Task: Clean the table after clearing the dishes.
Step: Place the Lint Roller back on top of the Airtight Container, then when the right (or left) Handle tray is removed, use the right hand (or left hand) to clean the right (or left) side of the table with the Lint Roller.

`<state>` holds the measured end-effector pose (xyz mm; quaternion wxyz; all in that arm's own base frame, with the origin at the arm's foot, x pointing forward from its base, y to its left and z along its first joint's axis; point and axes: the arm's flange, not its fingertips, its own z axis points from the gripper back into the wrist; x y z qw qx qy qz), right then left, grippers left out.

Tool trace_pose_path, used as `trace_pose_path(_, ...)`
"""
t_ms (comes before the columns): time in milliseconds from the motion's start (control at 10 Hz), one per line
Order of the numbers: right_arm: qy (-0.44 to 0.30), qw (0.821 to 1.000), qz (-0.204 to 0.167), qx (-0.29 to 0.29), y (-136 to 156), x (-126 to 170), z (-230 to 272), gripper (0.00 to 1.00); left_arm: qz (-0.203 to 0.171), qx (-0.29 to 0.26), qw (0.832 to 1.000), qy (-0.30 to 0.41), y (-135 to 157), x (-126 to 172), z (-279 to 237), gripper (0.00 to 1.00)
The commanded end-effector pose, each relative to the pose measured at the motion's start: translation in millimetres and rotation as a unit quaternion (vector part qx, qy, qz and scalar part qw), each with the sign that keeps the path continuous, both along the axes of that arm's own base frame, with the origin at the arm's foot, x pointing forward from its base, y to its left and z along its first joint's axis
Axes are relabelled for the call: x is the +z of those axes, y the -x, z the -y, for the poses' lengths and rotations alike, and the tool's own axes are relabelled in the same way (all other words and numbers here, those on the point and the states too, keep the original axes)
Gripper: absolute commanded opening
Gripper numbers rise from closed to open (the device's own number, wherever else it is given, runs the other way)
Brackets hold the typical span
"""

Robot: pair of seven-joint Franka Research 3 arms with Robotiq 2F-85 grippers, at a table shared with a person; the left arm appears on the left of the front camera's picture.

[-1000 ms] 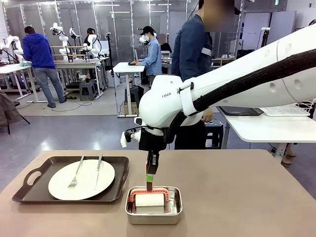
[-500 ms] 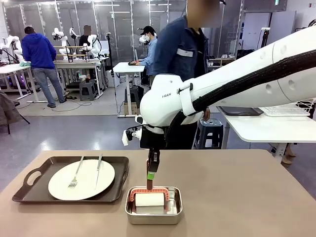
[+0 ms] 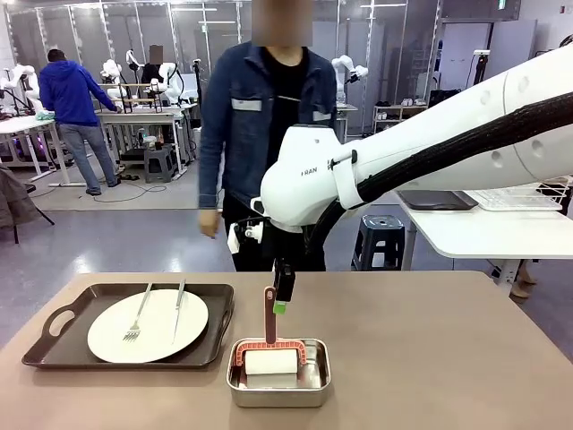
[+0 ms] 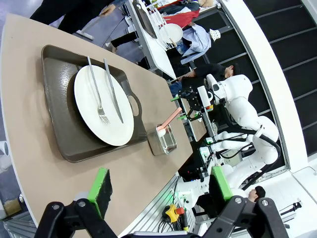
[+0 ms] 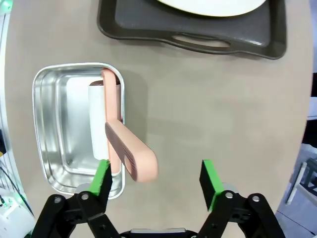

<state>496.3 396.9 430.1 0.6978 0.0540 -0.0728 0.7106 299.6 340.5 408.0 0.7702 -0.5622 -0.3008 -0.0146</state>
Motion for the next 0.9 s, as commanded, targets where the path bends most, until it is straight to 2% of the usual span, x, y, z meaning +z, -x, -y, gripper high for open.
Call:
trace_pose_path(0,-0.005,1.0,0.024,-0.018,9.1,10.4,7.0,1.0,0.0,-0.001,1.0,0.0,3.6,2.1,-1.1,1.0)
trace_pose_path(200,0.006,1.0,0.017,-0.008,12.1,18.8,11.2,1.0,0.0,-0.001,1.0,0.0,3.6,2.1,-1.1,1.0)
trace_pose_path(300,-0.006,1.0,0.015,-0.005,-0.7,15.9,4.4,1.0,0.0,-0.001,1.0,0.0,3.6,2.1,-1.1,1.0)
trace_pose_path(800,-0.006,1.0,0.015,-0.005,-0.7,15.9,4.4,1.0,0.0,-0.001,1.0,0.0,3.6,2.1,-1.1,1.0)
